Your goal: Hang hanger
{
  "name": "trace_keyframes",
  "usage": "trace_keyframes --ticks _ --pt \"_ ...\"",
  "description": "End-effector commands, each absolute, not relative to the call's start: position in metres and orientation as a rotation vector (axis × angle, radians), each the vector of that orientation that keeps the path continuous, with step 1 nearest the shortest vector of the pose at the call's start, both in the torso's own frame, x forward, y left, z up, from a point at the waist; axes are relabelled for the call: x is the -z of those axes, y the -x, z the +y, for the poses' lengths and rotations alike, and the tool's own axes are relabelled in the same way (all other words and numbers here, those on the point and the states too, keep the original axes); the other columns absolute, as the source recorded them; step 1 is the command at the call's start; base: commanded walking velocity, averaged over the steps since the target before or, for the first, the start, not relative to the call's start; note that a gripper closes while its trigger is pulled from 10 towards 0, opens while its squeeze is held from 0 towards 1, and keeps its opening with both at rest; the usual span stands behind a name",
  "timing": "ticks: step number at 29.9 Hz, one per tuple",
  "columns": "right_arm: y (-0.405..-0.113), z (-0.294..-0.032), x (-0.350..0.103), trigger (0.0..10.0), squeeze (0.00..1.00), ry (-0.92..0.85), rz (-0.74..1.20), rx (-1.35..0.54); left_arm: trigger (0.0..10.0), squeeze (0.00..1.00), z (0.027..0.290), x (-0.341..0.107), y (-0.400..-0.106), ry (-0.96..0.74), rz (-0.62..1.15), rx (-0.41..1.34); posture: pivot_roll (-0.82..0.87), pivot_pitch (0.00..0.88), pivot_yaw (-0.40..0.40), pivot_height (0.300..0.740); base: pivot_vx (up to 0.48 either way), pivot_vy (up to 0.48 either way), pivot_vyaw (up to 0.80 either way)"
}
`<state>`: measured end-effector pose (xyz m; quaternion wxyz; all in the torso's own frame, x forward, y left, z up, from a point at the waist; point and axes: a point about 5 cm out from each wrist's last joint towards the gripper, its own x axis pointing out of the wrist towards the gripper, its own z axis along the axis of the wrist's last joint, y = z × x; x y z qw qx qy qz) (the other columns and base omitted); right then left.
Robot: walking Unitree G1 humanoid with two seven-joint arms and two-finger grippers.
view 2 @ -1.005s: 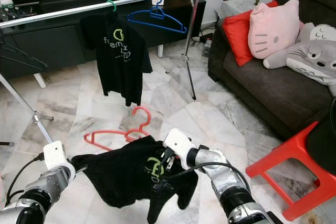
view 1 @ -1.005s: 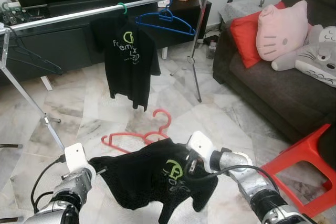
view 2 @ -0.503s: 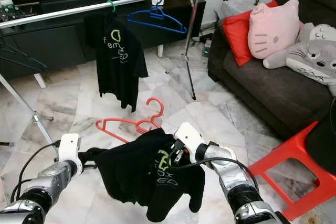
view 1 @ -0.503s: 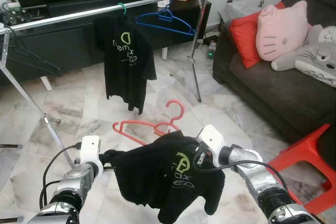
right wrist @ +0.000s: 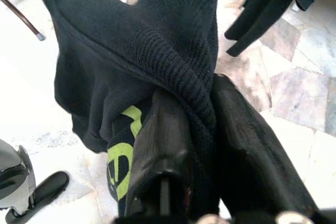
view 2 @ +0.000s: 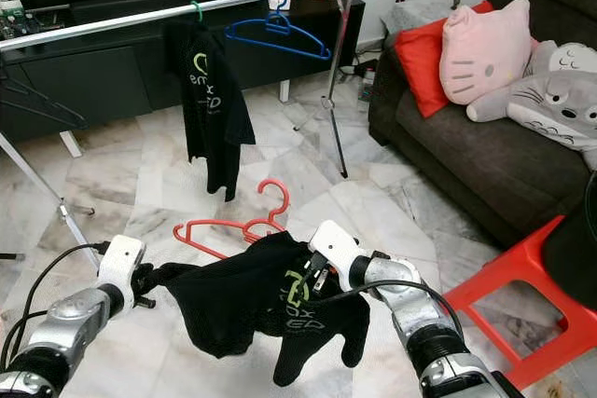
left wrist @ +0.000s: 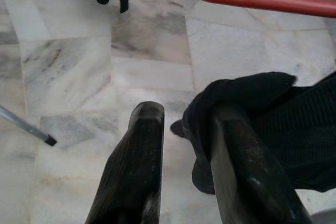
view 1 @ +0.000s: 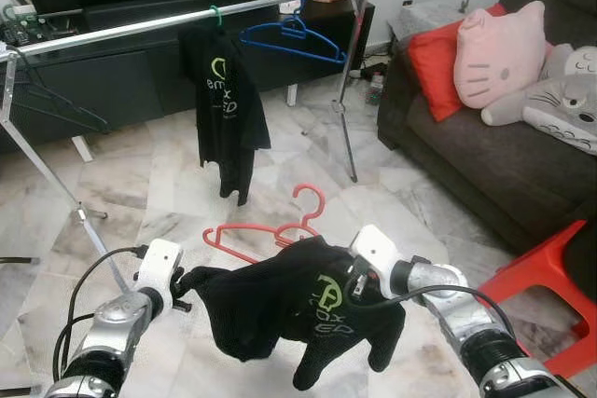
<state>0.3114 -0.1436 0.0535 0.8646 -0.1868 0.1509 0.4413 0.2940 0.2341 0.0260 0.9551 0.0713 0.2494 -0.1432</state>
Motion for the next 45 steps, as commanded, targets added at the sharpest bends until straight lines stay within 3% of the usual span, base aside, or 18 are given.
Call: trace_keyframes --ticks 1,3,6,8,9,14,15,16,19,22,25,38,45 --pt "-0.317 -0.147 -0.061 10.0 0.00 0.420 0.294 -0.919 10.0 1.00 0.238 -0.031 -0.294 -0.149 0.477 0.303 -0.01 0.000 -0.045 0.740 0.000 0.000 0.00" --pt "-0.318 -0.148 -0.061 10.0 0.00 0.426 0.296 -0.913 10.0 1.00 0.241 -0.032 -0.295 -0.142 0.471 0.273 0.00 0.000 -0.044 0.740 0.000 0.000 0.00" --pt "-0.319 -0.146 -0.061 10.0 0.00 0.428 0.295 -0.903 10.0 1.00 0.253 -0.032 -0.298 0.006 0.484 0.090 0.00 0.000 -0.044 0.740 0.000 0.000 0.00" --pt "-0.319 -0.146 -0.061 10.0 0.00 0.428 0.295 -0.903 10.0 1.00 0.253 -0.032 -0.298 0.006 0.484 0.090 0.00 0.000 -0.044 0.740 0.000 0.000 0.00" --pt "-0.319 -0.143 -0.060 10.0 0.00 0.425 0.293 -0.911 10.0 1.00 0.253 -0.034 -0.300 0.128 0.455 0.035 0.00 0.000 -0.046 0.740 0.000 0.000 0.00" --pt "-0.317 -0.141 -0.060 10.0 0.00 0.438 0.292 -0.957 10.0 1.00 0.239 -0.045 -0.303 0.079 0.379 0.219 -0.01 0.000 -0.049 0.740 0.000 0.000 0.00" --pt "-0.318 -0.144 -0.062 10.0 0.00 0.447 0.294 -0.965 10.0 0.92 0.234 -0.052 -0.303 0.015 0.358 0.311 -0.01 0.000 -0.050 0.740 0.000 0.000 0.00" --pt "-0.318 -0.145 -0.063 10.0 0.00 0.458 0.300 -0.972 10.0 0.00 0.234 -0.056 -0.302 -0.015 0.342 0.348 -0.01 0.000 -0.049 0.740 0.000 0.000 0.00" --pt "-0.318 -0.148 -0.063 10.0 0.00 0.512 0.320 -1.002 10.0 0.00 0.236 -0.068 -0.302 -0.038 0.285 0.418 -0.01 0.000 -0.049 0.740 0.000 0.000 0.00" --pt "-0.315 -0.150 -0.058 10.0 0.00 0.599 0.356 -1.054 10.0 0.00 0.234 -0.092 -0.293 0.045 0.241 0.620 -0.01 0.000 -0.052 0.740 0.000 0.000 0.00" --pt "-0.315 -0.149 -0.057 10.0 0.00 0.631 0.355 -1.069 10.0 0.00 0.231 -0.100 -0.283 0.025 0.261 0.755 0.00 0.000 -0.056 0.740 0.000 0.000 0.00" --pt "-0.315 -0.119 -0.079 10.0 0.00 0.632 0.169 -1.311 10.0 0.00 0.186 -0.090 -0.277 -0.064 0.374 1.017 0.00 0.000 -0.057 0.740 0.000 0.000 0.00" --pt "-0.313 -0.114 -0.078 10.0 0.00 0.655 0.159 -1.351 10.0 0.00 0.180 -0.088 -0.280 -0.109 0.384 1.037 0.00 0.000 -0.056 0.740 0.000 0.000 0.00"
